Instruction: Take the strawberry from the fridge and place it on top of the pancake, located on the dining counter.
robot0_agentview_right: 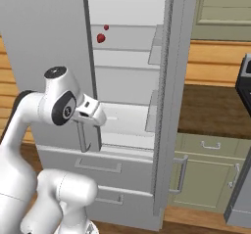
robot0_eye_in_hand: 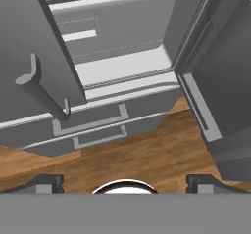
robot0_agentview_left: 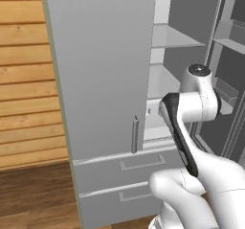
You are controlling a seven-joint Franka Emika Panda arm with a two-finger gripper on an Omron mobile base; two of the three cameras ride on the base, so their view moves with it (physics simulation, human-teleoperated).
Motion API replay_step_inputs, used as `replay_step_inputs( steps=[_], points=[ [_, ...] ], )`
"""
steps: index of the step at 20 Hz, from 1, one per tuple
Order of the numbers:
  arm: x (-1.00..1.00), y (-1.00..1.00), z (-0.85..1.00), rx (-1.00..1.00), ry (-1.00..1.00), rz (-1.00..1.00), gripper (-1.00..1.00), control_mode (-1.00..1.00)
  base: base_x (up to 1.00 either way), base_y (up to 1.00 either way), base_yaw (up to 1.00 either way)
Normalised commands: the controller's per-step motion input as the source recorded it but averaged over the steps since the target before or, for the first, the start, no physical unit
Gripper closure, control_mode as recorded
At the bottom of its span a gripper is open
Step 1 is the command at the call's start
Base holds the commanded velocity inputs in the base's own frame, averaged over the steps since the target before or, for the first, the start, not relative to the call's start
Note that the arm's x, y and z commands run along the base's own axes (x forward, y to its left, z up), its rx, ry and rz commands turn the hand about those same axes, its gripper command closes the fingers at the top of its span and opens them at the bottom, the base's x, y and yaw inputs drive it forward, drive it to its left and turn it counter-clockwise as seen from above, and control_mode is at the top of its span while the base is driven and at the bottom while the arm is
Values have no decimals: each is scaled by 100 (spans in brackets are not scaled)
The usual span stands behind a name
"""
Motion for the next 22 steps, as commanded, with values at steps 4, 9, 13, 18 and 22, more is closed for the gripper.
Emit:
replay_step_inputs(
  steps=[4, 9, 13, 18, 22],
  points=[
    [42, 62, -10, 7, -27, -15, -100, -100, 0, 0, 0],
    [45, 84, 0, -2, -19, -5, -100, -100, 0, 0, 0],
    [46, 58, 0, -1, -10, 0, -100, -100, 0, 0, 0],
    [22, -19, -1, 25, 0, 6, -100, -100, 0, 0, 0],
    [0, -18, -12, 11, 3, 6, -100, -100, 0, 0, 0]
  ],
)
